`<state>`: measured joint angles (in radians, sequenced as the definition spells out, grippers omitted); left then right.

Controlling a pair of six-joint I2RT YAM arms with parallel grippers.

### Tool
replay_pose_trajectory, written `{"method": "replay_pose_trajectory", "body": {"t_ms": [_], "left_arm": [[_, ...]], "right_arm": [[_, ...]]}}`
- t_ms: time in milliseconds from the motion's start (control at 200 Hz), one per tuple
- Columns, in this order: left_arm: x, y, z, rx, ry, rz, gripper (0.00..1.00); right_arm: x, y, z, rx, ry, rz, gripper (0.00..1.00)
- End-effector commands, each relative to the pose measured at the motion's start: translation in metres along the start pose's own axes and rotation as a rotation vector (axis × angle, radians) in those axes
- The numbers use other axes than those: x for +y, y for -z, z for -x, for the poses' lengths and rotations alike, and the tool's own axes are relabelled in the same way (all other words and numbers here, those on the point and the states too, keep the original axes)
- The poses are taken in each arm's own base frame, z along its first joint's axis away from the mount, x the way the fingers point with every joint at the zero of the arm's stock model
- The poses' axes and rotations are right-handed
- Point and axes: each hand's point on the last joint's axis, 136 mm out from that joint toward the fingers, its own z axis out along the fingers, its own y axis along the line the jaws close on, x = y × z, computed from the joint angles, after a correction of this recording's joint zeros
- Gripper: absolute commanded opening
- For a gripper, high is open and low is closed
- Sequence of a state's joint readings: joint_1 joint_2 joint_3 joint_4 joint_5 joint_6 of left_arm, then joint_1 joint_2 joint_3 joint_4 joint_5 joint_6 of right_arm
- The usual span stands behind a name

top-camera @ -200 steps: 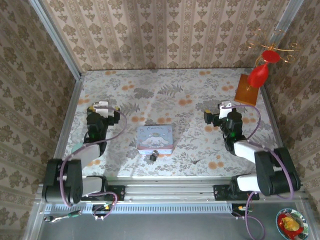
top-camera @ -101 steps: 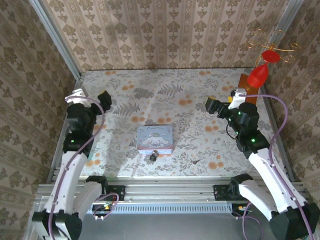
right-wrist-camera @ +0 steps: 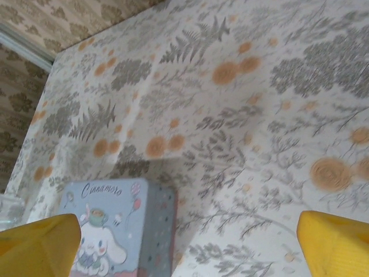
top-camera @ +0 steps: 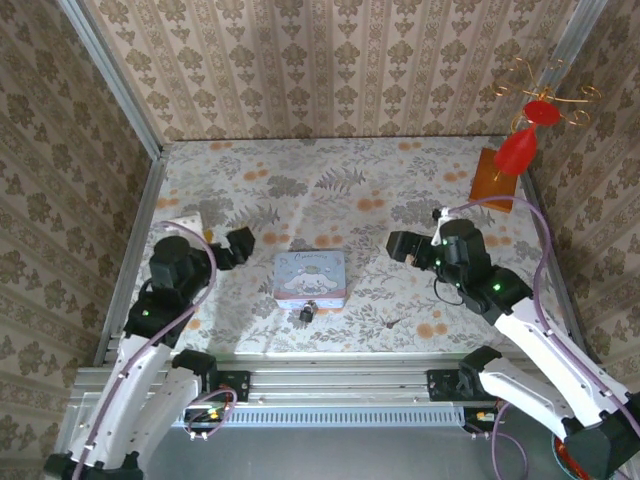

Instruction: Unlock the padlock with the key

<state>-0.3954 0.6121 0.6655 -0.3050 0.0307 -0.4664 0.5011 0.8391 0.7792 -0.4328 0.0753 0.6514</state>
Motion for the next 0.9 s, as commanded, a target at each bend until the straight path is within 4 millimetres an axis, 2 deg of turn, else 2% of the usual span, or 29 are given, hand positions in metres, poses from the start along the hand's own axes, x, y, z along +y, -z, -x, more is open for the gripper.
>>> {"method": "replay_pose_trajectory", "body": {"t_ms": [0,135,385,795,895], "left_arm": [[-0.008,-0.006,-0.029,0.082,-0.092,0.000,1.00],[-0.016,-0.011,-0.056,0.143,-0.171,-0.008,1.00],[-0.006,-0.013,-0.084,0.147,-0.247,0.008,1.00],[-0.001,-0.005,-0.088,0.075,-0.246,-0.018,1.00],[-0.003,-0.005,-0.089,0.081,-0.245,-0.029,1.00]], "right_arm": [[-0.004,0.006,-0.002,-0.007,-0.066,-0.089,0.96],[-0.001,0.003,-0.028,0.049,-0.065,-0.137,0.94],[-0.003,-0.001,-0.071,0.168,-0.075,-0.217,0.89],[-0.006,-0.010,-0.157,0.378,-0.093,-0.327,0.64],[-0.014,-0.012,-0.174,0.424,-0.081,-0.373,0.58]]}}
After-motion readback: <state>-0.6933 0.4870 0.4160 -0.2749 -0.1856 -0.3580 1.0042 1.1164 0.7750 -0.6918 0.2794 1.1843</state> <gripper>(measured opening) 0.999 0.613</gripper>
